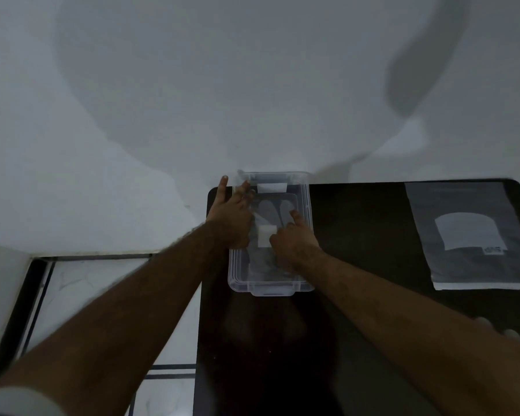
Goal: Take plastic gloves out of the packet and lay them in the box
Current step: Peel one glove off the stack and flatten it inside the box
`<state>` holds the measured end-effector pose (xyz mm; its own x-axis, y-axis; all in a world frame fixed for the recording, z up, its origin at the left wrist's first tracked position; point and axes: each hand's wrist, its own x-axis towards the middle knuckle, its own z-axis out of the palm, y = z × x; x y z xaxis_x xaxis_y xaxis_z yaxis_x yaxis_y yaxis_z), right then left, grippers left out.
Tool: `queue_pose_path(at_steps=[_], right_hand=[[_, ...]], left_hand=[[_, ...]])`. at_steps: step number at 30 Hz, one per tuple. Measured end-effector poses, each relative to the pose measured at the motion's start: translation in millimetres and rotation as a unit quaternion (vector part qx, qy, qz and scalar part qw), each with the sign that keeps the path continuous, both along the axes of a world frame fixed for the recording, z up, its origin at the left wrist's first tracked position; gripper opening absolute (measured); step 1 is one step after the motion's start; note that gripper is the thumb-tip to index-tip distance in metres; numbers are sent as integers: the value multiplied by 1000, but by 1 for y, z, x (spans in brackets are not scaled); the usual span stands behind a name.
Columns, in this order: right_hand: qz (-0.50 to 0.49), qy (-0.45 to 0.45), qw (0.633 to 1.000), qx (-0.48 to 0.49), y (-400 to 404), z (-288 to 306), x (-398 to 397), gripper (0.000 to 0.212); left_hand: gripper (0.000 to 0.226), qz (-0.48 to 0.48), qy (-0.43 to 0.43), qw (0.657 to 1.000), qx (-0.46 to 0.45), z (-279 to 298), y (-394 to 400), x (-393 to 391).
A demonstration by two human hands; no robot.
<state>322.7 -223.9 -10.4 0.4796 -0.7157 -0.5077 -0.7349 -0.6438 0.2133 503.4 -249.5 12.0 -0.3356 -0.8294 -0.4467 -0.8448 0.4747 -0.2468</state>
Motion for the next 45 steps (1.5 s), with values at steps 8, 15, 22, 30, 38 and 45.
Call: queue_pose_path(at_steps=[8,15,22,30,38,45], right_hand=[[5,-1,1000,1,1,0,2,39],[-4,-6,1000,12,1,9,-1,36],[-22,-80,997,11,0,19,1,43],[12,-70,996,44,8,10,0,47],[13,-81,996,39,21,15,7,50],[18,-84,995,55,20,21,8,43]], left_hand=[[41,46,75,996,31,2,-15,-18],[48,146,176,969,-89,30,12,8],[26,68,226,957,-166,24,23,10],[29,23,53,998,-40,14,-7,8],[36,-119,-51,991,-40,17,-28,-3],[39,-104,-52,991,-73,14,-38,-7]])
